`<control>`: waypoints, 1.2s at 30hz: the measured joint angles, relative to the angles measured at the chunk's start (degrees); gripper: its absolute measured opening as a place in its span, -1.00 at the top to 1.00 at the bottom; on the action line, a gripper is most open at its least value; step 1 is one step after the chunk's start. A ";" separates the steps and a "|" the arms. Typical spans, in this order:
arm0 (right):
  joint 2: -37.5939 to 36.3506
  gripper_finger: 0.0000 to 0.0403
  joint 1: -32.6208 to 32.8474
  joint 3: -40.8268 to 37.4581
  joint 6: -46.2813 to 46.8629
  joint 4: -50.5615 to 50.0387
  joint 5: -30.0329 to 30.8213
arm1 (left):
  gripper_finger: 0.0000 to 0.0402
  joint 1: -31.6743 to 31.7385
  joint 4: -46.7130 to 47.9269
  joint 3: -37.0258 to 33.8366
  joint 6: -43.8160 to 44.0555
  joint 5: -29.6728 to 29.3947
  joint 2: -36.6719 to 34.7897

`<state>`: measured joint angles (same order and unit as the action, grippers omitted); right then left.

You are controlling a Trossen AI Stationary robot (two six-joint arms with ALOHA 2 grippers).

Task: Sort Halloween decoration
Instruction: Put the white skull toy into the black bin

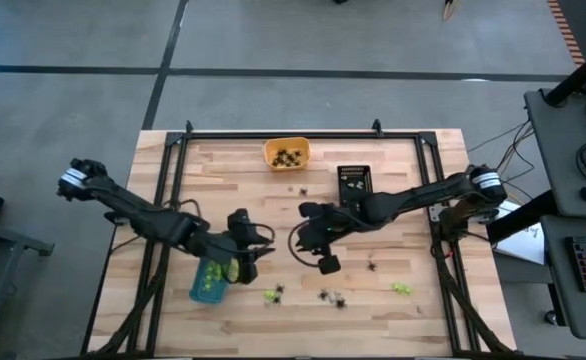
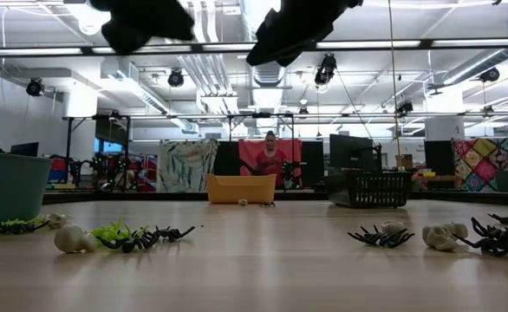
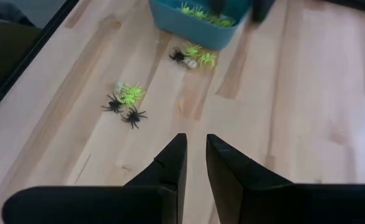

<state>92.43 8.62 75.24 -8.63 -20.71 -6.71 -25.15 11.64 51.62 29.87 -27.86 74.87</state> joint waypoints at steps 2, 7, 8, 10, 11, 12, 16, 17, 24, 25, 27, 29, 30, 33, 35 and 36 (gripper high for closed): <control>-1.30 0.73 0.00 -0.68 -0.30 0.16 1.15 | 0.60 0.97 1.94 0.00 2.98 2.47 1.88; -2.41 0.73 0.00 -0.74 -1.20 0.03 2.23 | 0.60 2.53 10.17 0.02 11.15 6.82 5.92; -2.41 0.73 0.00 -0.74 -1.48 0.03 2.28 | 0.60 2.70 12.16 0.02 12.71 7.66 6.67; -2.41 0.73 0.00 -0.74 -1.71 0.00 2.31 | 0.60 3.15 14.99 0.02 15.72 9.58 8.18; -2.41 0.73 0.00 -0.76 -1.78 0.00 2.31 | 0.60 3.33 16.13 0.02 17.22 10.65 8.93; -2.41 0.73 0.00 -0.76 -1.91 -0.01 2.32 | 0.60 3.57 17.10 0.02 18.81 11.75 9.66; -2.35 0.73 0.00 -0.76 -2.45 0.02 2.37 | 0.60 4.35 17.91 0.02 26.35 16.58 12.75; -2.33 0.73 0.00 -0.76 -2.55 0.00 2.37 | 0.60 4.45 17.80 0.02 28.38 17.39 13.50; -2.31 0.73 -0.02 -0.76 -2.92 0.03 2.39 | 0.60 4.42 17.73 0.02 37.88 20.70 16.87; -2.31 0.73 -0.02 -0.76 -2.92 0.03 2.39 | 0.60 4.42 17.74 0.02 38.50 20.70 17.16; -2.31 0.73 -0.02 -0.76 -2.92 0.02 2.39 | 0.60 4.44 18.11 0.37 39.57 20.70 17.72; -2.31 0.73 -0.02 -0.76 -2.92 0.02 2.39 | 0.60 4.44 18.19 1.78 39.72 20.68 18.54; -2.31 0.73 -0.02 -0.76 -2.92 0.03 2.39 | 0.60 4.44 18.19 2.84 39.68 20.68 19.02; -2.30 0.73 -0.02 -0.76 -2.92 0.01 2.35 | 0.60 4.36 20.23 7.02 37.94 20.55 21.18; -2.28 0.73 -0.02 -0.83 -2.92 -0.47 2.28 | 0.60 4.31 25.40 10.04 37.13 20.36 22.95; -2.23 0.73 0.00 -0.85 -2.84 -0.53 2.31 | 0.60 4.27 28.29 11.47 37.13 20.28 23.95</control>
<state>90.20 8.62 74.39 -11.47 -21.25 -4.40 -20.88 39.94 63.09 67.00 -7.57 98.82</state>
